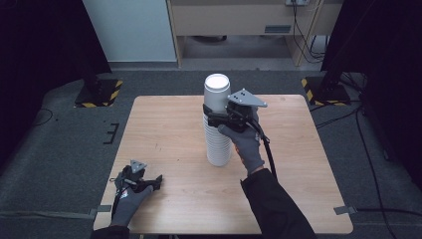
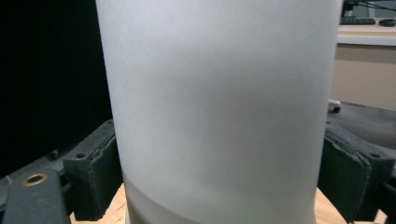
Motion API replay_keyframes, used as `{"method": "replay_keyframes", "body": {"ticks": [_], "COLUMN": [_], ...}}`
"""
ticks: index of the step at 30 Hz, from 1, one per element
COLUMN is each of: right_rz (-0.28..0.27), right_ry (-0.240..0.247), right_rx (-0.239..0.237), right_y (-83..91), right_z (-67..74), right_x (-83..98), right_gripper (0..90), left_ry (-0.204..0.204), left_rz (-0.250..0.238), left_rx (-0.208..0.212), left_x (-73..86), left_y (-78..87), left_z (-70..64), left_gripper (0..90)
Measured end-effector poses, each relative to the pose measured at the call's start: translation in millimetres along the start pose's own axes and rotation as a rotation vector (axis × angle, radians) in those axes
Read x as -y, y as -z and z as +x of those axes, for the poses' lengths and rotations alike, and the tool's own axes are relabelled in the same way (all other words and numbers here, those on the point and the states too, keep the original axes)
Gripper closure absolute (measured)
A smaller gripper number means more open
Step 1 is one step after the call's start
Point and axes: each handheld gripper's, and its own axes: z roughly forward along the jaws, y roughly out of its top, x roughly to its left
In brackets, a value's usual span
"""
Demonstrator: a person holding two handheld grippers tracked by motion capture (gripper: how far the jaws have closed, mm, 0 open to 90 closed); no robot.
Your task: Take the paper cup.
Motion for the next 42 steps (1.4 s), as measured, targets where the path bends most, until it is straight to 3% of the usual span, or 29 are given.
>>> {"method": "replay_keyframes", "body": {"ticks": [4,10,25,42], "right_rz": [-0.039,-0.054,-0.136,-0.208], "right_ry": [-0.023,-0.01,-0.058,-0.104], "right_rx": [-0.017,-0.019,-0.032,-0.067], "right_y": [3.8,6.9,13.6,23.6], "right_z": [-0.9,-0.3,-3.8,-6.2], "right_x": [-4.9,-13.4,-39.4,-55.0], "right_gripper": [13.4,13.4,13.4,13.4], "left_ry": [0.0,-0.001,-0.001,0.0], "left_rz": [0.0,0.0,0.0,0.0], "left_rx": [0.0,0.0,0.0,0.001], "left_x": [0.0,0.0,0.0,0.0], "left_y": [0.0,0.0,0.0,0.0], "left_z": [0.0,0.0,0.0,-0.1], "left_gripper": [4.1,4.1,4.0,4.0]}}
